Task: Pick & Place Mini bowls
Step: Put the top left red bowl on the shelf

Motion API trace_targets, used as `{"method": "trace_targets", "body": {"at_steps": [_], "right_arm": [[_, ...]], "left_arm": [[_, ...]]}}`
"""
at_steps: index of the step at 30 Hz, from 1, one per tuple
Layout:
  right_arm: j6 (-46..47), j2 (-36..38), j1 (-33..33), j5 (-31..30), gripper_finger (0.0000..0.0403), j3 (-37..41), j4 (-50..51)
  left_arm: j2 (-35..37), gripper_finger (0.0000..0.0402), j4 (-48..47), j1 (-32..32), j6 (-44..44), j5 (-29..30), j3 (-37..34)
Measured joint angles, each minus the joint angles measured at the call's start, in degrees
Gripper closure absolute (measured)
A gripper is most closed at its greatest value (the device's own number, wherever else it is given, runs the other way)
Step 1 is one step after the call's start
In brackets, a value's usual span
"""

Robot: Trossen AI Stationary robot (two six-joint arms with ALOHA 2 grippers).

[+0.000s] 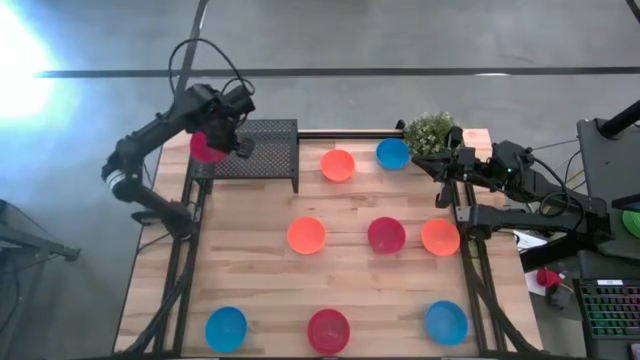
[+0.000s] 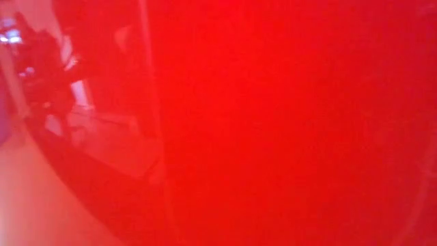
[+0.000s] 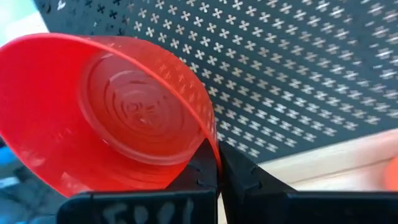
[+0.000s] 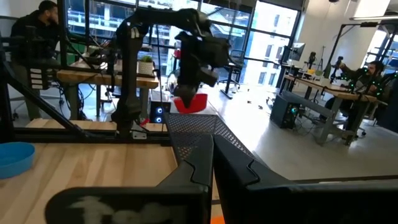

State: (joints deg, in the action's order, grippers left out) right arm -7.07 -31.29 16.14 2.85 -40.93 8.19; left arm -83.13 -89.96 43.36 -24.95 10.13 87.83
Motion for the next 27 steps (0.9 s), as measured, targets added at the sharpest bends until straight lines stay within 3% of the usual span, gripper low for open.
{"method": "trace_targets", "body": {"at_steps": [27], "right_arm": [[-0.44, 0.01, 0.00, 0.02, 0.0394, 0.00, -0.04]], "left_arm": [[-7.26, 0.0401, -0.06, 3.82, 5.87, 0.26, 0.00]]}}
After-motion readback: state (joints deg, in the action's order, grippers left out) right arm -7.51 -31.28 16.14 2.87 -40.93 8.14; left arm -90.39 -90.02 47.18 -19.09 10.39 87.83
